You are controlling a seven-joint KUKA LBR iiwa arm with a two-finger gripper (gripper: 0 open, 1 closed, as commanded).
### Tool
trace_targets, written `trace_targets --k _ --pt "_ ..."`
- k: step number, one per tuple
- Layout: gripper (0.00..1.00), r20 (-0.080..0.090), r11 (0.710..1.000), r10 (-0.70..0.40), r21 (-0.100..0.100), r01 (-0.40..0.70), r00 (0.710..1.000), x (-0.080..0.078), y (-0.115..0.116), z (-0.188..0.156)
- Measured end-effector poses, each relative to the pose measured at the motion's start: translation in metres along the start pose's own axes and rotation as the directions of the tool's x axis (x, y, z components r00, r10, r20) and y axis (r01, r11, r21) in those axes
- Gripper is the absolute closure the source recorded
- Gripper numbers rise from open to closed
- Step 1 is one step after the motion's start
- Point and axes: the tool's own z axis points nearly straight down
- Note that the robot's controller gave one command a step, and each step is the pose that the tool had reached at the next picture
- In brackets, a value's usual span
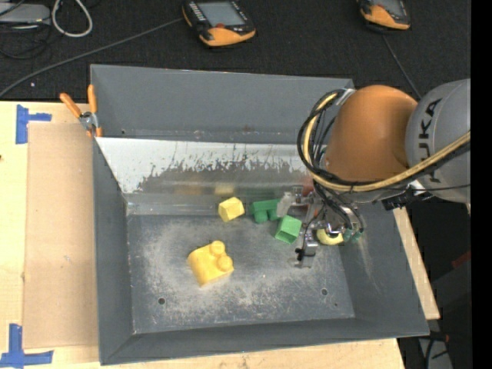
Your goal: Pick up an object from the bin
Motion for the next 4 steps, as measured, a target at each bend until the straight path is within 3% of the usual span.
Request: trace_targets --k 1,2,3,4 --pt "0.0 0.008 1.0 0.0 0.0 0.0 1.0 -0.002 0.0 -0.004" --pt "0.0 0.011 1.0 0.002 0.0 -0.002 1.0 -0.029 -0.051 0.085" --pt "0.0 0.026 0.964 0.266 -0.009 -0.265 0.964 -0.045 -0.048 0.112" --pt "0.0 0.017 0.999 -0.032 0.0 0.032 0.999 -0.056 -0.068 0.118"
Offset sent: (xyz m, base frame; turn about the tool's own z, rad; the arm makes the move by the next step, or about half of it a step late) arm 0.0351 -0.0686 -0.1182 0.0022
